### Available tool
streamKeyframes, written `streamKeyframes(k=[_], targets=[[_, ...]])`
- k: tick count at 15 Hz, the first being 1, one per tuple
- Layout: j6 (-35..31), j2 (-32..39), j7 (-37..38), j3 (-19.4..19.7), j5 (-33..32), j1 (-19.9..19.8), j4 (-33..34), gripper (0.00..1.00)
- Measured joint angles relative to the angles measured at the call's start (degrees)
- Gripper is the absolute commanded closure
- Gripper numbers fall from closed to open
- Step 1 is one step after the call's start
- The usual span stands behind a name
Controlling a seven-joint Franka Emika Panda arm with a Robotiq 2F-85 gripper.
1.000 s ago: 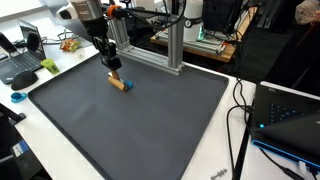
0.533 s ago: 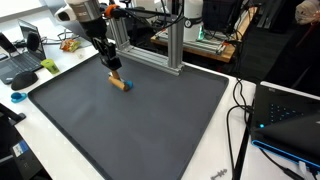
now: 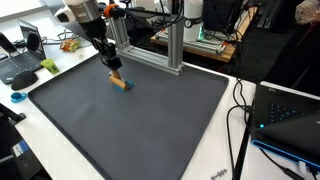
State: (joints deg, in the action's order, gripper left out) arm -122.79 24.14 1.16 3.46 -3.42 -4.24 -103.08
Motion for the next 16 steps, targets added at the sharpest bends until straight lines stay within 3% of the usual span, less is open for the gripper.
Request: streamKeyframes(k=[16], targets=[[2.27, 0.61, -1.70, 0.00, 0.00, -0.05, 1.18, 0.78]])
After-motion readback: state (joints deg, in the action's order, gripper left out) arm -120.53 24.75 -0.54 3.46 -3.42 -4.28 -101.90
